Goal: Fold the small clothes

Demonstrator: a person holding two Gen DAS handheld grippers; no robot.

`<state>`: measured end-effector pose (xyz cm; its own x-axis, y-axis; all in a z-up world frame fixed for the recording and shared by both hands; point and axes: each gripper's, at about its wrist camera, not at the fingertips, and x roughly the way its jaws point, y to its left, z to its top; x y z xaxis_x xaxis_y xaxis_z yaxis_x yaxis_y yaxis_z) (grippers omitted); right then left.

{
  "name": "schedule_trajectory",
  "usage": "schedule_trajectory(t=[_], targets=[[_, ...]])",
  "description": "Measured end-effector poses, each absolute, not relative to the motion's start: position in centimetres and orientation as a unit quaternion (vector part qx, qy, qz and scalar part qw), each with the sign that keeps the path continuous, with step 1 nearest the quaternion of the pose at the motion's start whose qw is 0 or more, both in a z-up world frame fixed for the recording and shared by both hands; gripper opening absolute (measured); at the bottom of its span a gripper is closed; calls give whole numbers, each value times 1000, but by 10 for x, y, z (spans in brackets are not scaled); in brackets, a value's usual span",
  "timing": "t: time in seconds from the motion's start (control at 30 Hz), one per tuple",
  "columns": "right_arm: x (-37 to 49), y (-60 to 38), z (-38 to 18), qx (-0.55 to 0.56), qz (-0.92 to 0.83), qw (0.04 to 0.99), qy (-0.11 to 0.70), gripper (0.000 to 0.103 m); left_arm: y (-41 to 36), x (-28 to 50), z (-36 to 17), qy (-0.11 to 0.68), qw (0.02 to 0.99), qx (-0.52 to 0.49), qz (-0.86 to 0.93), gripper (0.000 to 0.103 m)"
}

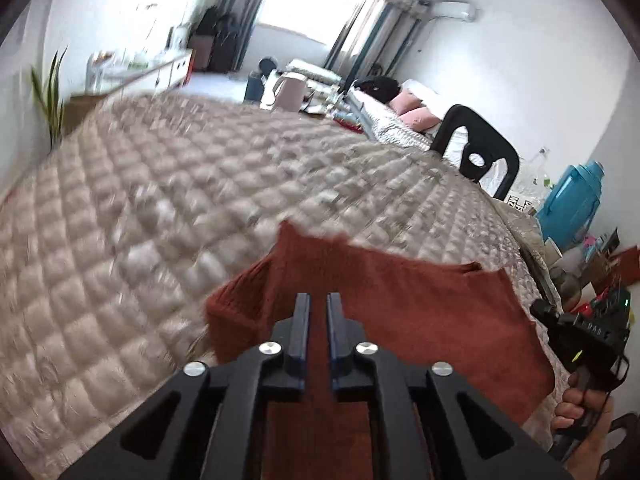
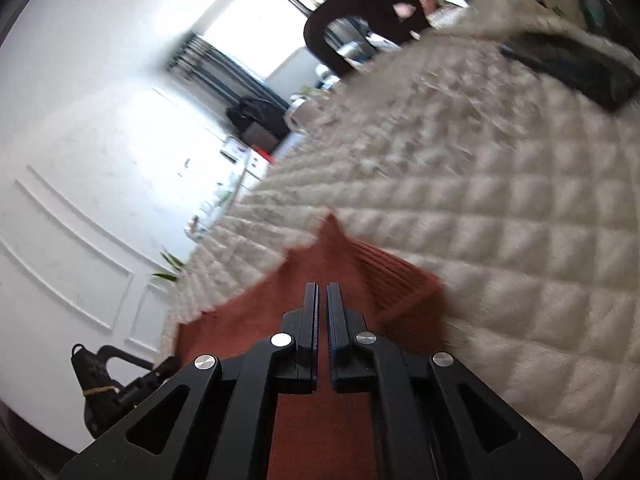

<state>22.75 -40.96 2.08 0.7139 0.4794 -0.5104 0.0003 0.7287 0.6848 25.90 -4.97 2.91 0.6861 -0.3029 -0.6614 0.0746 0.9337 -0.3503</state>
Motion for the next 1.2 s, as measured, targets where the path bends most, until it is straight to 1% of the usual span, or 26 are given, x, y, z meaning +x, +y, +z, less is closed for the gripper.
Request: schedule_trajectory(t=[0.03, 0.07, 0.17, 0.2, 0.23, 0.3, 0.33, 0.4, 0.5, 0.6, 0.7, 0.8, 0.87, 0.9, 1.03, 1.13, 1.2], targets=[[233, -404, 25, 343, 151, 858, 351, 5, -56, 263, 33, 377, 909, -140, -106, 20], [242, -396, 25, 340, 162, 855, 357, 5, -63, 268, 36, 374, 912, -129, -107, 21], [267, -389, 9, 346, 159, 840, 386, 4, -71, 293, 26, 398, 904, -119, -103, 21], [274, -391, 1, 352, 149, 835, 396, 0, -68, 303, 15, 411, 901, -116, -83, 21], [280, -394, -3, 357, 144, 834, 394, 0, -61, 308, 6, 423, 894, -126, -73, 17], [279, -408, -6, 370, 122, 838, 381, 0, -44, 308, 3, 415, 890, -171, -83, 12], [276, -416, -8, 382, 109, 836, 379, 0, -40, 307, 2, 412, 891, -175, -75, 6], [274, -427, -15, 413, 117, 826, 365, 0, -36, 305, -1, 406, 891, -191, -74, 6], [271, -419, -10, 378, 100, 844, 367, 0, -37, 302, -1, 402, 893, -190, -62, 5], [273, -418, -12, 393, 101, 839, 362, 0, -34, 301, -2, 401, 891, -202, -67, 5], [272, -422, -11, 381, 98, 842, 369, 0, -36, 304, -1, 408, 888, -196, -74, 5], [264, -408, 6, 327, 100, 857, 385, 4, -39, 295, 10, 412, 890, -179, -80, 8], [243, -389, 27, 274, 123, 880, 368, 5, -42, 277, 23, 394, 899, -170, -88, 25], [236, -381, 33, 257, 133, 885, 364, 5, -45, 266, 29, 385, 905, -158, -91, 27], [200, -329, 48, 148, 175, 902, 365, 5, -57, 225, 42, 364, 916, -125, -107, 28], [188, -291, 44, 83, 203, 902, 373, 5, -61, 204, 34, 369, 917, -104, -106, 29], [189, -275, 37, 59, 210, 898, 383, 5, -62, 200, 26, 380, 914, -96, -103, 29]])
